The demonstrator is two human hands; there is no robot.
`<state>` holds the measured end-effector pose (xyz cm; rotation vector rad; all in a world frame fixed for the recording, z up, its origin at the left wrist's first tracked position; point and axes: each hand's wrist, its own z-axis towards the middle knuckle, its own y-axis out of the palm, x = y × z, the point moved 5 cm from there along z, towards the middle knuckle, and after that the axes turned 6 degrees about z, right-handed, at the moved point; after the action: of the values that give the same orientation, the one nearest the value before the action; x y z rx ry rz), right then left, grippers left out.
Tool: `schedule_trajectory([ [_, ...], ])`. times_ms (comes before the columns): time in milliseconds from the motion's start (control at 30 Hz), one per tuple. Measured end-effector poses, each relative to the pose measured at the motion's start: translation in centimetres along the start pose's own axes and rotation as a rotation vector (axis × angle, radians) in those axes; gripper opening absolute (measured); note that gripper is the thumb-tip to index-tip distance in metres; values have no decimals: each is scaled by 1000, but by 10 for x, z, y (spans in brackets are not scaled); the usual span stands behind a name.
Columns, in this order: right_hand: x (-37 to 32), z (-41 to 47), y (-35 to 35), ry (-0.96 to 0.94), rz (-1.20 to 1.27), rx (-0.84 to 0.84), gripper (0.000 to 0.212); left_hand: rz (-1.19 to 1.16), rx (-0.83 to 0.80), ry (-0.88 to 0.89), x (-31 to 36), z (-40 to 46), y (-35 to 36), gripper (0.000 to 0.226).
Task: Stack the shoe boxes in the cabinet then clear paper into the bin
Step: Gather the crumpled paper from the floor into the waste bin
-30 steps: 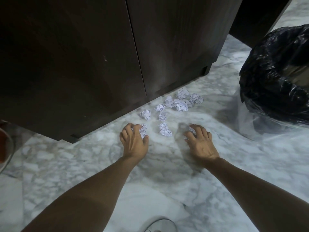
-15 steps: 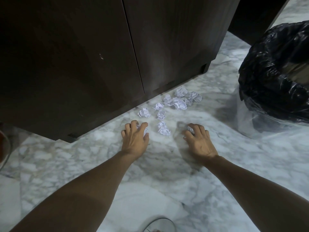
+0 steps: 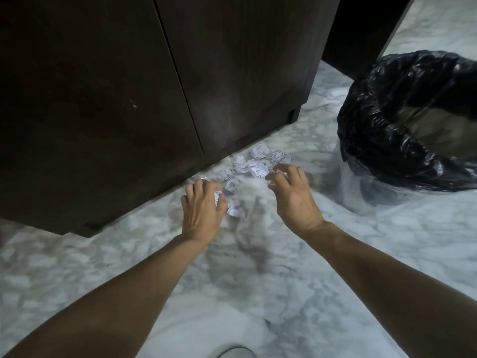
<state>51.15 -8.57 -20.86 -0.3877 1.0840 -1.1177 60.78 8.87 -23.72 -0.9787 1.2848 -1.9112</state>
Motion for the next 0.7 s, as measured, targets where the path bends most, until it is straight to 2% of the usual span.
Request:
schedule_trajectory([
  [67, -11, 23, -31, -9, 22, 106, 24, -142, 88, 37, 23, 18, -23, 30],
  [233, -33, 66, -133, 14, 64, 397, 28, -412, 301, 155, 106, 80, -96, 22],
  [333, -30, 73, -199, 61, 45, 591, 22, -556, 317, 215, 166, 109, -133, 26],
  [467, 24, 69, -253, 414, 175, 704, 20, -685, 154, 252, 248, 125, -152, 18],
  [567, 67, 59, -273, 665, 219, 725, 23, -637, -3, 274, 296, 125, -143, 19],
  [700, 103, 50, -284, 808, 254, 657, 24, -551, -185, 340, 331, 123, -121, 22],
])
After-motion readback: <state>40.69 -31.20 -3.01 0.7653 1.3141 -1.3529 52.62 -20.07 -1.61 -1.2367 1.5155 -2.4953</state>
